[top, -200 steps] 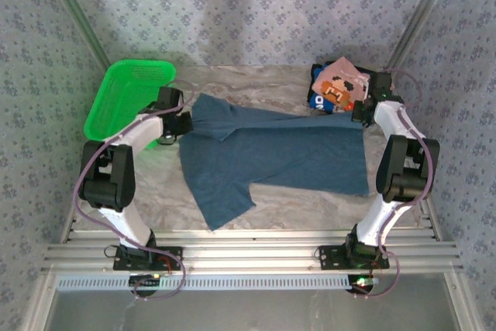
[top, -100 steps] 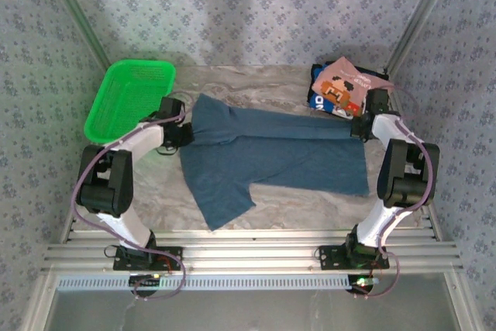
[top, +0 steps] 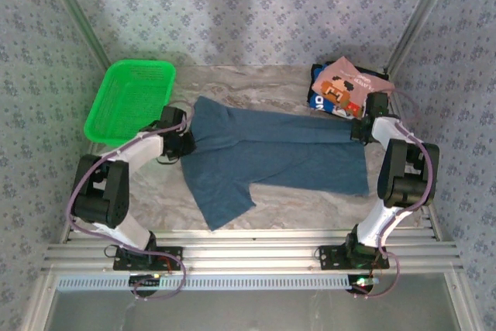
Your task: Fold and stack the t-shirts
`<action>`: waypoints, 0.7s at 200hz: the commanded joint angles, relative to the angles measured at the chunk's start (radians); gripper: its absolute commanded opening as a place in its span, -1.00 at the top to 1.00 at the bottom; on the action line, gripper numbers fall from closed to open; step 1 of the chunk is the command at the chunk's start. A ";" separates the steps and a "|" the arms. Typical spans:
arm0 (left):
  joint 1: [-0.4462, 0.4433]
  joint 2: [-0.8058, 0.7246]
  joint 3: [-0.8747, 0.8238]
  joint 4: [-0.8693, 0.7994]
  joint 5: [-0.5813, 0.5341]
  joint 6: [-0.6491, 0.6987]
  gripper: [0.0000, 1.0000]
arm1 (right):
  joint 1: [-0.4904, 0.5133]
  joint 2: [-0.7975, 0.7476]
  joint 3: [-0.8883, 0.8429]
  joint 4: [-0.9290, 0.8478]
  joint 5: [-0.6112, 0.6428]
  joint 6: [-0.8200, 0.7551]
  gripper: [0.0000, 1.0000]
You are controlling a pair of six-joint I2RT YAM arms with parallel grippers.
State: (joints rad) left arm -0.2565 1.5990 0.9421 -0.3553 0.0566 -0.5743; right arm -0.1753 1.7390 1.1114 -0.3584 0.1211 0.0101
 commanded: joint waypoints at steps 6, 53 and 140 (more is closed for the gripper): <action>-0.003 0.003 -0.007 -0.006 0.002 -0.019 1.00 | -0.009 0.010 -0.005 -0.001 0.026 0.010 1.00; -0.003 0.023 -0.005 -0.021 0.000 -0.030 1.00 | -0.004 0.016 -0.005 -0.016 0.033 0.017 1.00; -0.002 -0.009 -0.048 -0.033 0.024 -0.105 1.00 | -0.004 0.022 -0.012 -0.020 0.041 0.038 1.00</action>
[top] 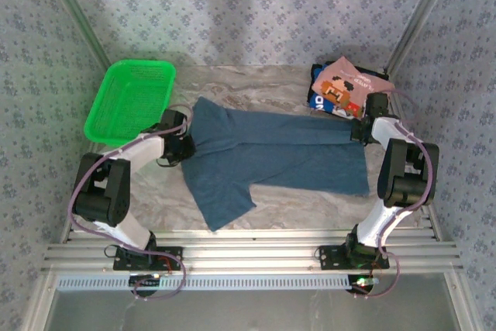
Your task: Fold and stack the t-shirts
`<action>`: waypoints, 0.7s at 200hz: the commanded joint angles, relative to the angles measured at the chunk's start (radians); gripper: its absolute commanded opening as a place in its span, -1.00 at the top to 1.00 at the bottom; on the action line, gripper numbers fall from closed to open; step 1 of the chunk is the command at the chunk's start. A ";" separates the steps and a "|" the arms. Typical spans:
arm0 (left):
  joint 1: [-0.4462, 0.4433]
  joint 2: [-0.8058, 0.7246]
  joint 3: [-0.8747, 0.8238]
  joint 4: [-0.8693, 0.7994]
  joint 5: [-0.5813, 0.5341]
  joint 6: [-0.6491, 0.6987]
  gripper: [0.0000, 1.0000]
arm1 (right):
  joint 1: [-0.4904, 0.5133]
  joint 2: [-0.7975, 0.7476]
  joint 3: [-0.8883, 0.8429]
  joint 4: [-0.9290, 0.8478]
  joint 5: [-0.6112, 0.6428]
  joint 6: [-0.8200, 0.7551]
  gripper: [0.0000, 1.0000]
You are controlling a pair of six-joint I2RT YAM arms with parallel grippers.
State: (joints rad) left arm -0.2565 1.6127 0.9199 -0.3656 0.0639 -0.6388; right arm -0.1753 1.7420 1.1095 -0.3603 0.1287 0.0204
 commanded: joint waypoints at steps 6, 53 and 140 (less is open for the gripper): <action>-0.003 -0.021 -0.031 -0.022 0.020 -0.046 1.00 | -0.004 0.019 -0.012 -0.017 0.035 0.032 1.00; -0.004 -0.069 -0.063 -0.010 0.050 -0.085 1.00 | -0.005 0.020 -0.011 -0.030 0.039 0.042 1.00; -0.003 -0.132 -0.153 0.018 0.153 -0.138 0.80 | -0.004 0.014 -0.011 -0.063 0.045 0.087 0.81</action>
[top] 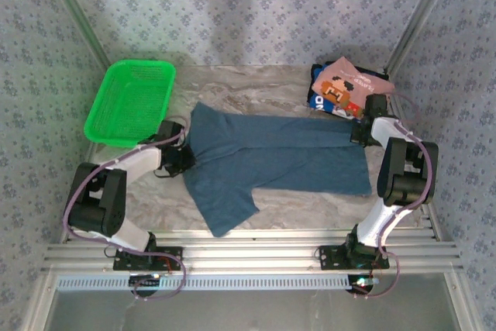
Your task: Fold and stack the t-shirts
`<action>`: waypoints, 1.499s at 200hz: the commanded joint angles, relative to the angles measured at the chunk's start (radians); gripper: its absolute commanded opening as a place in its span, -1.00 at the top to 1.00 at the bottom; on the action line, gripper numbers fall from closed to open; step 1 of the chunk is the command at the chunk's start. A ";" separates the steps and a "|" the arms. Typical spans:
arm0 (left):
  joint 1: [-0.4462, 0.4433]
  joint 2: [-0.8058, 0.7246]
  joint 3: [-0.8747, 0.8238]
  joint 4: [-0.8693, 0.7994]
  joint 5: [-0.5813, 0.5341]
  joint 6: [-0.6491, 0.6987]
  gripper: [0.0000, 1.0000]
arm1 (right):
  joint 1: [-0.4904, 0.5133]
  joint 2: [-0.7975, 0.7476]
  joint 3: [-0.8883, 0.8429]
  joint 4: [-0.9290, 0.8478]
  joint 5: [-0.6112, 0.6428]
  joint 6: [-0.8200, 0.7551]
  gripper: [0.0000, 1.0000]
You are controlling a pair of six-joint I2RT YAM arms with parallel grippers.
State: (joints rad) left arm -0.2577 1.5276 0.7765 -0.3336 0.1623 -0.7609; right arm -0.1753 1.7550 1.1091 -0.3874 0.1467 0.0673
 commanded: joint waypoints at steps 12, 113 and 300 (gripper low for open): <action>-0.002 -0.081 0.005 -0.027 0.083 -0.010 0.61 | -0.006 -0.013 -0.009 -0.039 0.014 0.053 0.58; 0.050 0.004 0.414 -0.222 0.093 0.088 -0.36 | 0.030 -0.293 0.024 -0.139 -0.365 0.193 -0.47; 0.074 0.388 0.443 -0.078 0.030 0.003 0.47 | 0.443 -0.025 0.068 -0.060 -0.503 0.374 -0.50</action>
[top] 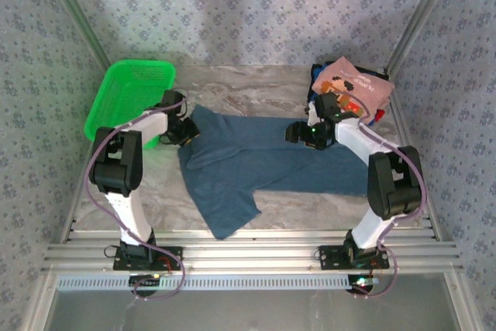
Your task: Fold and stack the t-shirts
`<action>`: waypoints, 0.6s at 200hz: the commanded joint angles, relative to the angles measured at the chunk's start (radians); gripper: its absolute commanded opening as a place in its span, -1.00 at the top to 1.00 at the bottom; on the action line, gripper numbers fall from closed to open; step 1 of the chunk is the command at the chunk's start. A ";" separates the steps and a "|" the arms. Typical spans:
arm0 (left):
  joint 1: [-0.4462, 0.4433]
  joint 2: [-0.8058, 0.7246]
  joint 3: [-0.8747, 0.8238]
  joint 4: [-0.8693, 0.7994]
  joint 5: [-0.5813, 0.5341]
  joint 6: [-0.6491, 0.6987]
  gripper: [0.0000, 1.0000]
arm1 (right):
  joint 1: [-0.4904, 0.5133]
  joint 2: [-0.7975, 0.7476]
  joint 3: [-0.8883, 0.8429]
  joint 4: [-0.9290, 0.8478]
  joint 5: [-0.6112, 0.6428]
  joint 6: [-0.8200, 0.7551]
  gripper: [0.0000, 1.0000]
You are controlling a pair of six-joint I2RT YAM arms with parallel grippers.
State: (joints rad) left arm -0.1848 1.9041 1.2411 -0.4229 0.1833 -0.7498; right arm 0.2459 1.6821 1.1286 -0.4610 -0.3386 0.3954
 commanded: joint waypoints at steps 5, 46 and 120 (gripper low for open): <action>-0.001 0.013 -0.023 0.015 0.013 -0.010 0.52 | 0.025 0.061 0.054 0.019 -0.019 0.053 -0.50; 0.019 -0.040 -0.096 0.035 -0.002 -0.019 0.97 | 0.026 0.144 0.096 0.013 0.070 0.133 -0.48; 0.056 -0.186 -0.281 0.142 0.001 -0.071 0.90 | -0.023 0.190 0.042 0.061 0.121 0.264 -0.47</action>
State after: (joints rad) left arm -0.1425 1.7702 1.0306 -0.3264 0.1566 -0.7612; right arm 0.2260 1.8572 1.1866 -0.4160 -0.2390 0.6079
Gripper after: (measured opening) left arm 0.043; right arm 0.735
